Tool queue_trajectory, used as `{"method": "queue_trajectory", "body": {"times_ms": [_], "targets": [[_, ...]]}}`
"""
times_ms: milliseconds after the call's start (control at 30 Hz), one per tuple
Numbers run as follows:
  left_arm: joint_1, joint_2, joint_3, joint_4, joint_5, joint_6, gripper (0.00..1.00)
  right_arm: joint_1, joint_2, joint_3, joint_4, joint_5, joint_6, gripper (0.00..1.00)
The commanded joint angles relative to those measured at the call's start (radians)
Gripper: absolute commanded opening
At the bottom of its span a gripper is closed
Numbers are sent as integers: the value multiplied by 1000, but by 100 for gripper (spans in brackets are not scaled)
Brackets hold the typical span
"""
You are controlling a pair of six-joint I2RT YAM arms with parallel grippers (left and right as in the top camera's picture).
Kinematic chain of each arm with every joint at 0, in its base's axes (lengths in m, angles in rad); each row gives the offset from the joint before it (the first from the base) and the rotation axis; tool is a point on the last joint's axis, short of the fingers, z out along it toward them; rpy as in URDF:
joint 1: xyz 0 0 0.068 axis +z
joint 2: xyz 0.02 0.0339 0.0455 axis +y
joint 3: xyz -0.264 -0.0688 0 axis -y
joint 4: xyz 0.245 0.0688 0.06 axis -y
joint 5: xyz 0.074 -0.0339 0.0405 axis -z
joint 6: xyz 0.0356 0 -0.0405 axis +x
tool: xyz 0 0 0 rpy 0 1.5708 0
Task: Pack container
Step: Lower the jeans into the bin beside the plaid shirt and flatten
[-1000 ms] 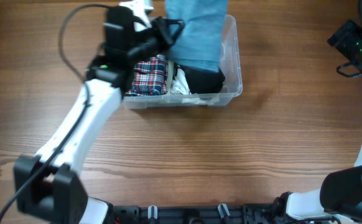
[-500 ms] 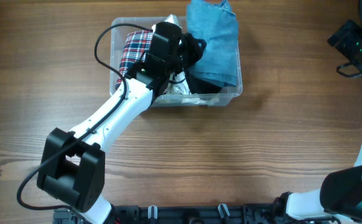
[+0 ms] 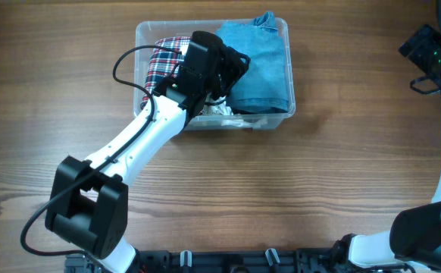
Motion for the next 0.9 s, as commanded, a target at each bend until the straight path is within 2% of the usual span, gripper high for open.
{"method": "queue_trajectory", "body": {"times_ms": [0,267,500,700,767,833,867], "targets": [[-4,-2,21,9,-24,111,57,4,11,-5,0,-9,14,100],[8,-23,22,53,-74,338,61,4,11,-5,0,-9,14,100],[73,-123,22,28,-73,361,60,4,11,-5,0,-9,14,100],[66,-145,22,-41,-80,357,56,4,11,-5,0,-9,14,100],[66,-145,22,-35,-115,357,49,4,11,-5,0,-9,14,100],[66,-145,22,-2,-166,357,27,4,11,-5,0,-9,14,100],[66,-140,21,35,-190,357,10,4,11,-5,0,-9,14,100]]}}
